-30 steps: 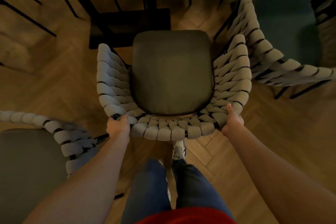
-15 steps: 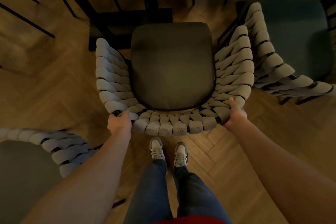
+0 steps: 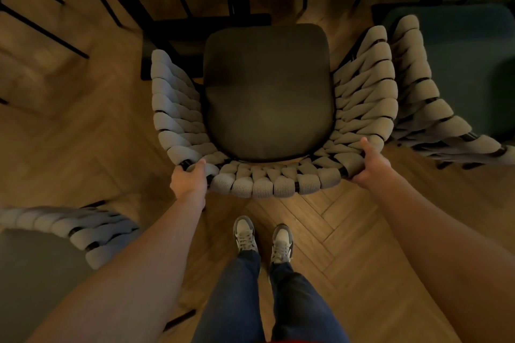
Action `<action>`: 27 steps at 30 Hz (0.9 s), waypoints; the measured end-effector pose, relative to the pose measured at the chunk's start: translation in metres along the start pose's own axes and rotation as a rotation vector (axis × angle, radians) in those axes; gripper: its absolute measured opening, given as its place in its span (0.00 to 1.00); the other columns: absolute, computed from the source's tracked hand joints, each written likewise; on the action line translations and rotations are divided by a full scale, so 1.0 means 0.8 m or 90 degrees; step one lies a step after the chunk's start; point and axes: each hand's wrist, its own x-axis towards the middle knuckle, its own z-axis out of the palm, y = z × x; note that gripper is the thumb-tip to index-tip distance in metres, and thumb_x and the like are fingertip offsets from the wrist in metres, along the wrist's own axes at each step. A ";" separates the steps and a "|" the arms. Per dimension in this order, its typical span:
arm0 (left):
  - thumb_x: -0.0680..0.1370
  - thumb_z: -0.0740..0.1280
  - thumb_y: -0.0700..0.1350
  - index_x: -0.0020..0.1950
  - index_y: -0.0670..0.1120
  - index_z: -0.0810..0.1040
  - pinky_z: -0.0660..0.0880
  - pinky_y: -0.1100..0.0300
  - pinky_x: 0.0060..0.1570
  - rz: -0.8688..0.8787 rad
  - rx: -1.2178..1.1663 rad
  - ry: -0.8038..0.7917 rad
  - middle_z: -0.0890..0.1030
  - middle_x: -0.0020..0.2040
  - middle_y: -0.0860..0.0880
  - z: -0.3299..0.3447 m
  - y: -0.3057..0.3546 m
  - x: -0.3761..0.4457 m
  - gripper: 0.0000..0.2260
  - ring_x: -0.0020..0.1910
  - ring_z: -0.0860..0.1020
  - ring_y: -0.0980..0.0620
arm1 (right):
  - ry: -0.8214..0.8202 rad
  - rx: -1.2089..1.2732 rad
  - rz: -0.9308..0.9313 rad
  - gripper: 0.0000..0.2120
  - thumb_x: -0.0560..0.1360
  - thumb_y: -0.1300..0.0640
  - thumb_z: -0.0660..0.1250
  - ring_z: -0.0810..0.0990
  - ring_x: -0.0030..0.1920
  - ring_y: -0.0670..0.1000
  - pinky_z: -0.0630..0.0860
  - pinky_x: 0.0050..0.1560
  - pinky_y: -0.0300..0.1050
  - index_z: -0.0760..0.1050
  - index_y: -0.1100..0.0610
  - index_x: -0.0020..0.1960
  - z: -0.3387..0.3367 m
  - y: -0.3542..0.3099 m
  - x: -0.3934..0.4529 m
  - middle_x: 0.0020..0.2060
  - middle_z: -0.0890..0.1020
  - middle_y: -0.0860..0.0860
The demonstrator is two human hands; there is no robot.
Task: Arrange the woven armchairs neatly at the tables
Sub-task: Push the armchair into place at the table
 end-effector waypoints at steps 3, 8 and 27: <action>0.78 0.71 0.49 0.74 0.46 0.68 0.81 0.44 0.53 -0.001 0.001 -0.022 0.76 0.66 0.41 0.005 0.010 0.007 0.26 0.60 0.79 0.41 | -0.020 0.007 0.006 0.27 0.72 0.50 0.76 0.80 0.58 0.64 0.76 0.56 0.72 0.71 0.53 0.68 0.007 -0.009 0.007 0.61 0.79 0.58; 0.78 0.71 0.48 0.76 0.45 0.66 0.83 0.48 0.45 -0.005 0.004 -0.043 0.75 0.67 0.40 0.014 0.028 0.013 0.28 0.61 0.78 0.39 | -0.015 0.004 0.006 0.30 0.71 0.48 0.76 0.80 0.58 0.63 0.77 0.56 0.70 0.71 0.53 0.69 0.021 -0.027 0.015 0.61 0.79 0.57; 0.82 0.64 0.52 0.77 0.48 0.62 0.82 0.48 0.48 0.050 0.049 -0.140 0.77 0.58 0.48 -0.004 -0.007 -0.023 0.25 0.49 0.83 0.46 | -0.110 -0.164 -0.121 0.21 0.80 0.49 0.65 0.79 0.59 0.55 0.76 0.61 0.61 0.69 0.53 0.71 -0.030 0.032 -0.019 0.61 0.79 0.53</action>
